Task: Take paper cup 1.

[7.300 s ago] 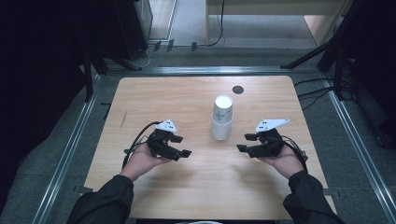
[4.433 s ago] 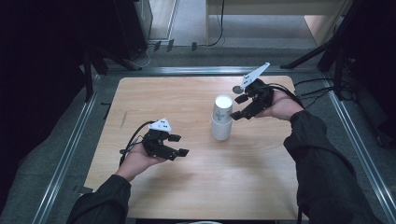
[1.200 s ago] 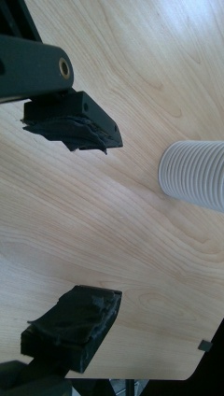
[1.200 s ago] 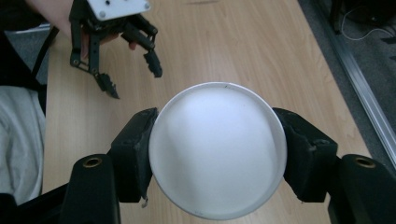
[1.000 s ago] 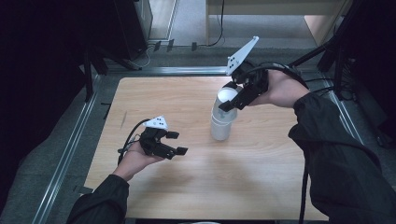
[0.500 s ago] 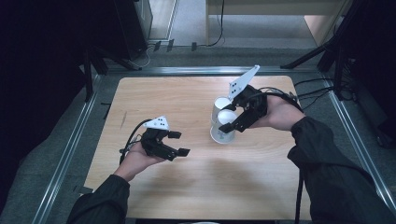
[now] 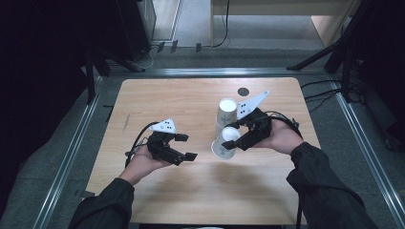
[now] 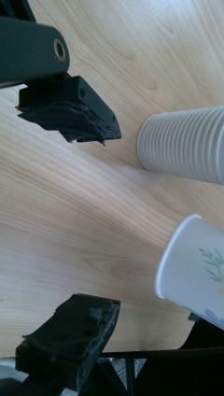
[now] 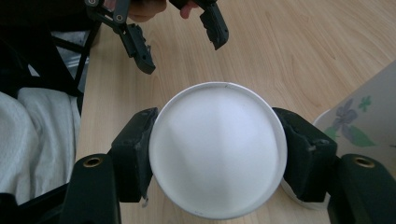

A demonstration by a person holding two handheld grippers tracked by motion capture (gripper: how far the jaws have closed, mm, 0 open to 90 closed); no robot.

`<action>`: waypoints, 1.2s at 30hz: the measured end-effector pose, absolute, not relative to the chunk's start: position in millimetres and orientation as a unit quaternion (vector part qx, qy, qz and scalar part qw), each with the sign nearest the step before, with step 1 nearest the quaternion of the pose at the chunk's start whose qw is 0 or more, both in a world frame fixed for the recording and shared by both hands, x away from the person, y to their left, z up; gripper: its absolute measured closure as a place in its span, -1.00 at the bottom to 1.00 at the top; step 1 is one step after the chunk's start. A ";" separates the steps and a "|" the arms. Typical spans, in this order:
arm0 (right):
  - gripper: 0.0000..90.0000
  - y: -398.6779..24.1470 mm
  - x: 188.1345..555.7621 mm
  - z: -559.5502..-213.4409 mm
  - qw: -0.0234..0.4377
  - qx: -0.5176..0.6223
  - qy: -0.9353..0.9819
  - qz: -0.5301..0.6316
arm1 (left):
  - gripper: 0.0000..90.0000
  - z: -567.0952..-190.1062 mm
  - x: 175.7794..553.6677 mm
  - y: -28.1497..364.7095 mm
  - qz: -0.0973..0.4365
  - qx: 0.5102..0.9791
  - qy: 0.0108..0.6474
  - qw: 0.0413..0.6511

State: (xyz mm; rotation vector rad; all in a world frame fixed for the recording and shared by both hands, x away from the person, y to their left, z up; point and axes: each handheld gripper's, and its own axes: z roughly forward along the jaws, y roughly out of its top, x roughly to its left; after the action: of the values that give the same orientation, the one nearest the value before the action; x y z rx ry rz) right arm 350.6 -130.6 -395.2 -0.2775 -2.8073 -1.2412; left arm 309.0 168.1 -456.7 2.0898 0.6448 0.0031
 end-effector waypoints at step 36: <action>-0.20 -127.5 337.4 -434.5 0.059 -0.117 -0.837 -0.531 | -0.82 -466.2 314.2 141.5 -0.025 0.851 0.215 0.478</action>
State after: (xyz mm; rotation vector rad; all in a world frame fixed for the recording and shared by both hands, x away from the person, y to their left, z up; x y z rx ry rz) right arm 337.4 -127.5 -434.5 -0.3539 -2.5364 -1.6082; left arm 314.2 141.5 -466.2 2.0781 0.5241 -0.0617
